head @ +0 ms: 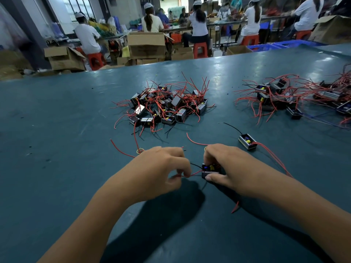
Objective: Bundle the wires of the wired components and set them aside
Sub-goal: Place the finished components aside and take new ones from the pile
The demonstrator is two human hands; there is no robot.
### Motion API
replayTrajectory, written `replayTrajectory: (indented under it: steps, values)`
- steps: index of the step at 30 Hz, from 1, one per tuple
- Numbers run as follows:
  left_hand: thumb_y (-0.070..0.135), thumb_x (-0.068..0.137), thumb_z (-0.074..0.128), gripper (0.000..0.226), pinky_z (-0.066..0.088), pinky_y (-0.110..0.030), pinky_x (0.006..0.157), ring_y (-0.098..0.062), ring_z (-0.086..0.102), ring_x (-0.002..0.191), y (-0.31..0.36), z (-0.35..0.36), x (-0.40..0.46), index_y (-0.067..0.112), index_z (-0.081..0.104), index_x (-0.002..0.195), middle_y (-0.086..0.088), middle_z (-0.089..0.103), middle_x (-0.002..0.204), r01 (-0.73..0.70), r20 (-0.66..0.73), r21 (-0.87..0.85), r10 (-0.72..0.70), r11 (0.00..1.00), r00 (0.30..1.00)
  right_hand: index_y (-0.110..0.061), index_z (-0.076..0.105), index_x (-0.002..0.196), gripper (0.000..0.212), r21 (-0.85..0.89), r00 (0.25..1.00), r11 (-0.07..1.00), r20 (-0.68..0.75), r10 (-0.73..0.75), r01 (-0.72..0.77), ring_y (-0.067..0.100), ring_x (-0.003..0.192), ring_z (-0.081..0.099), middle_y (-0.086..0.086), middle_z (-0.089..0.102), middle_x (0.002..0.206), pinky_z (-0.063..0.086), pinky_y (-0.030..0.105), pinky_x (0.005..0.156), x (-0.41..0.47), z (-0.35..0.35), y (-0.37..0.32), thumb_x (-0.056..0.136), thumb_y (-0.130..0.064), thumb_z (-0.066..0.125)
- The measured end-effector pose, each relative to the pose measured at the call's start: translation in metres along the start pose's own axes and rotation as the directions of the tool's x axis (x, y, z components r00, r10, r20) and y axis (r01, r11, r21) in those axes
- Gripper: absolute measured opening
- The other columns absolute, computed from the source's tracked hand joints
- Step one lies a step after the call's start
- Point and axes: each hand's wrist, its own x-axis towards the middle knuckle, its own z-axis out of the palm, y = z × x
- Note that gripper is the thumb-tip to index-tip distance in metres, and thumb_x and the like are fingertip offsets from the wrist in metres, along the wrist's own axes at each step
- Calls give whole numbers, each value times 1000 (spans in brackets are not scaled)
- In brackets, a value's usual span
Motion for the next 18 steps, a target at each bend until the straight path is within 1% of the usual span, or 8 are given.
replayTrajectory:
  steps: [2, 4, 6, 7, 10, 14, 15, 18]
  values:
    - [23, 88, 68, 16, 45, -27, 68, -5, 52, 74, -6, -1, -2, 32, 70, 100, 17, 61, 90, 27, 74, -116, -18, 993, 997, -31, 43, 93, 28, -5, 1000, 1000, 2, -11, 11, 9, 86, 45, -17, 47, 92, 36, 23, 76, 0, -1, 1, 86, -35, 70]
    - [30, 90, 70, 12, 48, -28, 67, -8, 56, 74, -11, -3, -3, 32, 71, 102, 17, 63, 83, 64, 123, -207, -39, 976, 992, -32, 45, 97, 28, -20, 999, 999, -3, -47, 47, 8, 94, 44, -17, 47, 98, 35, 22, 82, -1, -2, -1, 86, -38, 70]
    - [34, 91, 70, 11, 48, -27, 65, -8, 56, 71, -13, -3, -3, 33, 72, 102, 15, 63, 78, 94, 132, -245, -63, 965, 989, -31, 50, 102, 29, 12, 994, 995, -33, -103, 103, 7, 102, 44, -15, 49, 105, 35, 22, 91, -1, -4, -5, 85, -43, 70]
    - [35, 92, 70, 11, 47, -27, 63, -8, 55, 69, -13, -2, -3, 33, 72, 102, 13, 63, 76, 96, 127, -251, -66, 963, 990, -30, 53, 104, 28, 46, 990, 991, -60, -124, 127, 7, 103, 44, -14, 50, 106, 35, 21, 92, -1, -4, -8, 85, -44, 69]
    - [35, 93, 68, 11, 46, -27, 60, -10, 54, 65, -11, -2, -2, 30, 73, 101, 8, 64, 73, 86, 128, -273, -52, 958, 990, -26, 60, 100, 19, 91, 977, 980, -131, -167, 179, 4, 93, 46, -14, 53, 97, 36, 20, 84, -2, -1, -17, 88, -38, 69]
    - [35, 95, 66, 10, 47, -33, 61, -12, 56, 65, -12, -6, -3, 27, 71, 91, 8, 65, 72, 101, 100, -310, -74, 945, 992, -23, 62, 90, 7, 102, 975, 977, -145, -170, 186, 3, 81, 44, -12, 54, 87, 38, 25, 76, -2, 3, -19, 91, -27, 68]
    - [34, 95, 66, 11, 47, -33, 61, -12, 56, 65, -12, -7, -4, 27, 70, 88, 9, 64, 71, 110, 78, -312, -90, 944, 993, -23, 61, 88, 8, 112, 975, 977, -154, -161, 179, 3, 79, 44, -12, 54, 85, 39, 26, 76, -2, 3, -19, 90, -26, 68]
    - [31, 95, 67, 14, 42, -22, 58, -9, 56, 62, -14, -8, -4, 23, 68, 83, 8, 65, 68, 126, 3, -323, -131, 938, 991, -25, 59, 85, 11, 120, 974, 980, -184, -133, 156, 2, 77, 44, -15, 53, 81, 36, 21, 72, -2, 3, -17, 90, -25, 68]
